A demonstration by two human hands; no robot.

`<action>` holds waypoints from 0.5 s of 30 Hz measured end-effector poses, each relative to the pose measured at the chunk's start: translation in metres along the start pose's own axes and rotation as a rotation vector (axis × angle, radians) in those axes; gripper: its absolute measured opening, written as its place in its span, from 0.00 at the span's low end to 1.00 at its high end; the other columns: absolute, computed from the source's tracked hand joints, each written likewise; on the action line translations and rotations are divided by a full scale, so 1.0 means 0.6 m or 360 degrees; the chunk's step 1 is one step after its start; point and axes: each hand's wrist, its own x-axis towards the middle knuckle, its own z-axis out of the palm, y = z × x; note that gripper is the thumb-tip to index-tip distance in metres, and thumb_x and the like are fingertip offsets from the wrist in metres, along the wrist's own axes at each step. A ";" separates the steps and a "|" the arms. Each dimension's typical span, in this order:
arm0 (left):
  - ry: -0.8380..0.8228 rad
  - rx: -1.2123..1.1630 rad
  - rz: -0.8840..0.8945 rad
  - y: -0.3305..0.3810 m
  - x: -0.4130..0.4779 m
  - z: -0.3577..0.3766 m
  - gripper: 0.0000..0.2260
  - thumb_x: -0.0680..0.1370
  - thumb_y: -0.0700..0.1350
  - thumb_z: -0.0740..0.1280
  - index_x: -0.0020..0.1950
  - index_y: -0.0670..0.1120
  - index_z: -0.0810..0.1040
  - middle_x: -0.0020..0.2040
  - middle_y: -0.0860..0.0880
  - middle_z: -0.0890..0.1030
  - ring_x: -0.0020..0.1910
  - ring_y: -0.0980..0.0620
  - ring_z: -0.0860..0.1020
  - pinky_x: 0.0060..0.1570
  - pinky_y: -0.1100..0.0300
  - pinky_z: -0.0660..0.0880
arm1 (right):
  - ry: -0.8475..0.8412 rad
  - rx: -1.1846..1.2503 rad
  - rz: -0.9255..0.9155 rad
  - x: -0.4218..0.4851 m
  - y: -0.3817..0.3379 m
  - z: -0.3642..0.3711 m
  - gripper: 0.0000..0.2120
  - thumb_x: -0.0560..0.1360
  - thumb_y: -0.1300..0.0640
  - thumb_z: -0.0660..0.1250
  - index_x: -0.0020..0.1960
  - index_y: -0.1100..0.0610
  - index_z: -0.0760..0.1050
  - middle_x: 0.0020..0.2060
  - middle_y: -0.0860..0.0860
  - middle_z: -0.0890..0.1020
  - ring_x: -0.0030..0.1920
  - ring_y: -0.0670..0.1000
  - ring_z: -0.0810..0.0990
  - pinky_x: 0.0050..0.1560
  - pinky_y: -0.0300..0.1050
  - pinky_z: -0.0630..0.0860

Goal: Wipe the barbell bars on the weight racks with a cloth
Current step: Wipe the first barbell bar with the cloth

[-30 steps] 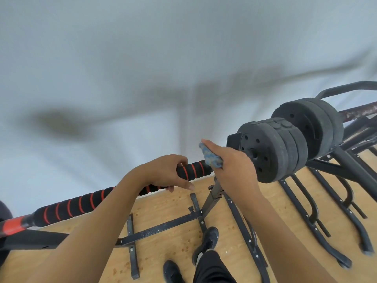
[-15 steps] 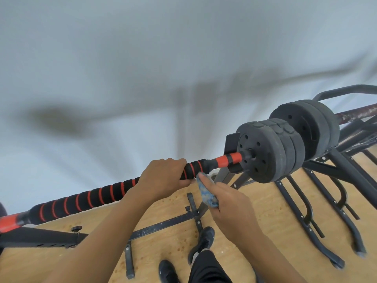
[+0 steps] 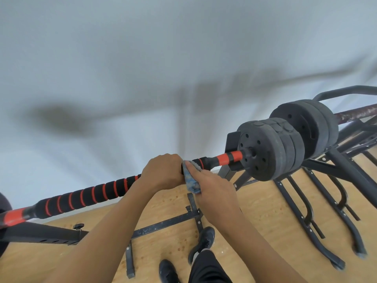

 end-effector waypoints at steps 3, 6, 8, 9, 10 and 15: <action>-0.0137 -0.0161 0.0023 -0.001 0.005 -0.011 0.19 0.76 0.61 0.71 0.37 0.49 0.72 0.33 0.52 0.78 0.31 0.53 0.75 0.34 0.59 0.70 | -0.0055 0.0023 0.0027 -0.028 0.007 -0.006 0.36 0.81 0.55 0.65 0.80 0.36 0.50 0.54 0.44 0.81 0.46 0.47 0.80 0.45 0.43 0.80; -0.0164 -0.0198 0.0040 -0.003 -0.007 -0.015 0.18 0.74 0.64 0.73 0.42 0.51 0.73 0.37 0.53 0.80 0.35 0.53 0.80 0.40 0.56 0.78 | -0.0075 0.0059 0.0053 -0.029 0.005 -0.048 0.31 0.81 0.55 0.65 0.79 0.39 0.59 0.55 0.45 0.82 0.48 0.46 0.79 0.47 0.42 0.79; 0.0014 0.0010 0.0060 -0.005 -0.024 -0.006 0.19 0.74 0.66 0.72 0.47 0.53 0.71 0.41 0.54 0.78 0.40 0.53 0.78 0.42 0.56 0.76 | 0.0002 0.0168 0.0091 -0.010 0.002 -0.073 0.29 0.81 0.55 0.64 0.78 0.41 0.62 0.52 0.46 0.82 0.47 0.47 0.80 0.48 0.45 0.80; 0.0126 0.0138 0.0067 -0.008 -0.034 0.001 0.20 0.76 0.68 0.70 0.49 0.53 0.69 0.40 0.55 0.76 0.39 0.53 0.76 0.41 0.57 0.73 | 0.0067 0.0219 0.0098 0.006 0.003 -0.080 0.27 0.81 0.56 0.64 0.78 0.42 0.64 0.48 0.47 0.83 0.45 0.47 0.80 0.48 0.47 0.81; 0.0233 0.0250 0.0068 -0.011 -0.044 0.008 0.21 0.77 0.69 0.67 0.49 0.52 0.67 0.39 0.56 0.73 0.38 0.54 0.74 0.40 0.57 0.70 | 0.0119 0.0254 0.0095 0.024 0.003 -0.084 0.26 0.81 0.57 0.64 0.77 0.42 0.66 0.45 0.47 0.82 0.43 0.48 0.81 0.47 0.47 0.82; 0.0341 0.0392 0.0121 -0.032 -0.052 0.016 0.22 0.80 0.70 0.59 0.53 0.51 0.69 0.39 0.55 0.75 0.37 0.52 0.76 0.40 0.58 0.73 | -0.0023 0.0034 0.0035 0.085 -0.030 -0.052 0.07 0.80 0.54 0.61 0.49 0.45 0.77 0.36 0.44 0.78 0.37 0.49 0.78 0.32 0.39 0.71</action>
